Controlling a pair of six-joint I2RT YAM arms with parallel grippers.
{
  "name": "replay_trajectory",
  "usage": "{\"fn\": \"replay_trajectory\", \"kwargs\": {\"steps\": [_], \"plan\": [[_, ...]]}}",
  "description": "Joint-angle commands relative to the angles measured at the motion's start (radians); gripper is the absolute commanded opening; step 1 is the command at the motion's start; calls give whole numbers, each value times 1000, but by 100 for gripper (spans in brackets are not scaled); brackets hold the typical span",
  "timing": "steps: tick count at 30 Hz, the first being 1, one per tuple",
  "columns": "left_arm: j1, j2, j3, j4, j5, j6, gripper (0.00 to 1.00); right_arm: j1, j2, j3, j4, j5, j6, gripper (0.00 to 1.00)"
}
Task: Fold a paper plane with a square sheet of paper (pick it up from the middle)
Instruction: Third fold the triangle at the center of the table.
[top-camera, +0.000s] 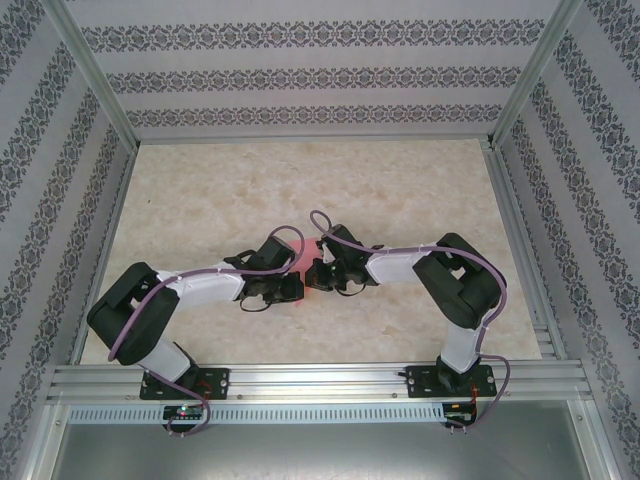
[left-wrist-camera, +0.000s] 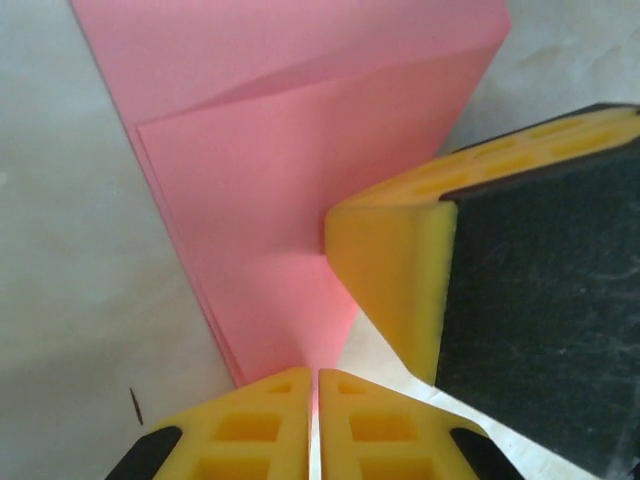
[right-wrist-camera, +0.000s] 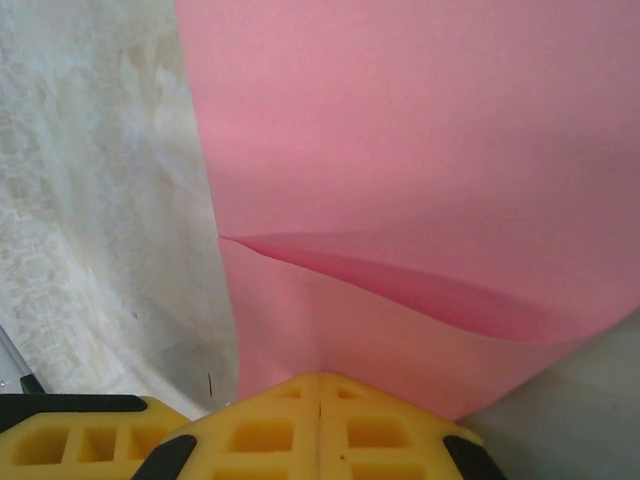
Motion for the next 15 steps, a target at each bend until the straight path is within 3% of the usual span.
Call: {"fn": "replay_trajectory", "kwargs": {"steps": [1, 15], "plan": [[-4, 20, -4, 28, -30, -13, 9, 0, 20, 11, -35, 12, -22, 5], [-4, 57, -33, -133, -42, -22, 4, -93, 64, 63, -38, -7, -118, 4]]}}
